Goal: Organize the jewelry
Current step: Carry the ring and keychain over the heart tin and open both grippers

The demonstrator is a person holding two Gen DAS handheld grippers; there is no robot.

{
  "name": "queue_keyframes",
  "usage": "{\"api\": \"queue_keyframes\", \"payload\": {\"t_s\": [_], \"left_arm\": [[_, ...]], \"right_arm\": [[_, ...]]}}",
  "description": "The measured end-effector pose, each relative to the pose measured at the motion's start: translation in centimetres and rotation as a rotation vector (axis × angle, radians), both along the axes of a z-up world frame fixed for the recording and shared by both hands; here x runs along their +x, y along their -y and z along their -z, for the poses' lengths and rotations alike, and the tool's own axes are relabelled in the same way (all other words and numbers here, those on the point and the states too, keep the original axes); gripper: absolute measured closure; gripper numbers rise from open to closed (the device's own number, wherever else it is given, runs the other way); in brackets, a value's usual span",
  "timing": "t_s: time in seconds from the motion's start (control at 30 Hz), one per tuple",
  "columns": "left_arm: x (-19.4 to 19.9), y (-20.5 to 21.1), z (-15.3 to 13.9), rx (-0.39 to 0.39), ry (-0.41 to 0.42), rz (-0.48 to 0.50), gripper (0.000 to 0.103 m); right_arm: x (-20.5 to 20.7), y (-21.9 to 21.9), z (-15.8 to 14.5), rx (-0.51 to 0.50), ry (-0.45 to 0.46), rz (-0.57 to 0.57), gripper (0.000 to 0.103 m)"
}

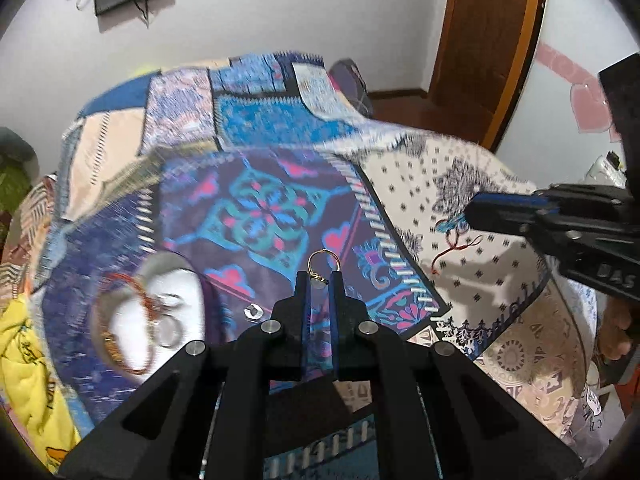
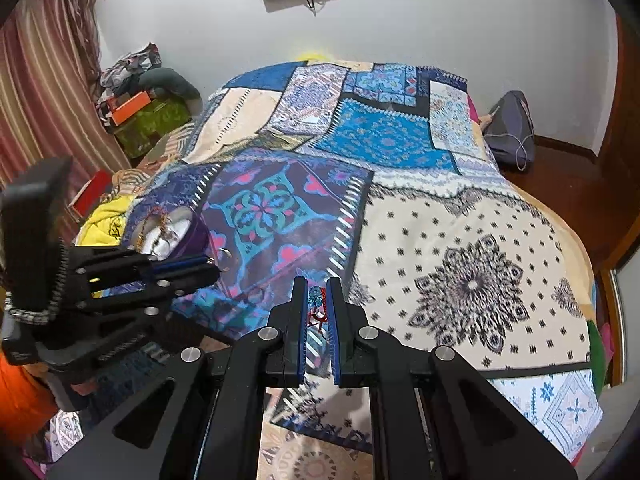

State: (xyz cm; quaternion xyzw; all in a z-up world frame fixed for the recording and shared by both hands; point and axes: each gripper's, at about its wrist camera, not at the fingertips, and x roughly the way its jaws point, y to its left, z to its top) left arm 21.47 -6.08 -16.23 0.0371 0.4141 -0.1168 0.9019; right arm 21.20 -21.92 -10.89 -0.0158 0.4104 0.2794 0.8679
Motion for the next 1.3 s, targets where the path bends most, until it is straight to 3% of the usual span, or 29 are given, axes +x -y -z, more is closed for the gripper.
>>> {"api": "queue_keyframes", "payload": {"t_s": [0.4, 0.73, 1.0, 1.3], "left_arm": [[-1.8, -5.1, -4.3, -0.023, 0.106, -0.098, 0.096], [-3.4, -9.8, -6.0, -0.024, 0.156, -0.175, 0.096], [-3.8, -12.3, -5.2, -0.039, 0.149, -0.209, 0.096], [-3.0, -12.8, -2.1, -0.055, 0.080, -0.182, 0.096]], "right_arm": [[-0.1, -5.3, -3.5, 0.060, 0.074, -0.083, 0.095], [-0.2, -10.2, -4.0, 0.089, 0.080, -0.158, 0.095], [-0.3, -12.9, -4.1, 0.104, 0.078, -0.200, 0.095], [0.3, -15.6, -2.7, 0.087, 0.046, -0.230, 0.095]]}}
